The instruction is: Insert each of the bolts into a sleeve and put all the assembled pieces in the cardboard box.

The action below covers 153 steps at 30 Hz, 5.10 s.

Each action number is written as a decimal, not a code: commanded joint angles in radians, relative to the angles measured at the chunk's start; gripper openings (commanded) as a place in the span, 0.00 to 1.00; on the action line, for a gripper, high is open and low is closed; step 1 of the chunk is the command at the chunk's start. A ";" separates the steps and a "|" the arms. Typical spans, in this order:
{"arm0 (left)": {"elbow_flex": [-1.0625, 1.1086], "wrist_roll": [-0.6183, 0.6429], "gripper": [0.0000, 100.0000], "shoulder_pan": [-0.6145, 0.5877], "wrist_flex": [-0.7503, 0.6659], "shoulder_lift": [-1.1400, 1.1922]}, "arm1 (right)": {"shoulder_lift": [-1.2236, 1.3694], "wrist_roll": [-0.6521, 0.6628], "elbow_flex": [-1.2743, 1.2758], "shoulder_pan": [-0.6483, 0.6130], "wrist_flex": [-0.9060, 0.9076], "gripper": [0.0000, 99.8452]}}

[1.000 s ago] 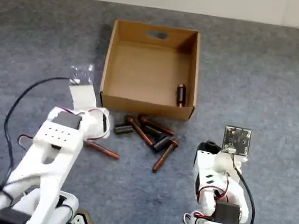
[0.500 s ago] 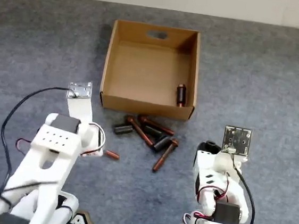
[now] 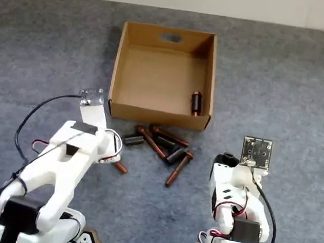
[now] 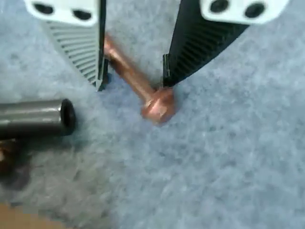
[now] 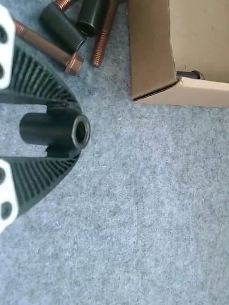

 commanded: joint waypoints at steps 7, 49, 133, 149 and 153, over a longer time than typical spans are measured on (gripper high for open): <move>0.001 0.009 0.19 0.053 -0.041 0.012 | -0.010 -0.008 -0.007 -0.007 0.002 0.01; -0.116 -0.373 0.09 0.056 0.230 0.012 | -0.010 -0.008 -0.007 -0.007 0.002 0.01; -0.303 -0.370 0.01 0.019 0.376 -0.464 | -0.012 -0.089 -0.030 -0.015 0.004 0.01; -0.303 -0.368 0.01 0.334 0.058 -0.763 | -0.010 -0.089 -0.117 -0.312 -0.209 0.01; -0.303 -0.368 0.01 0.367 -0.064 -0.760 | -0.010 -0.094 -0.016 -0.326 -0.441 0.01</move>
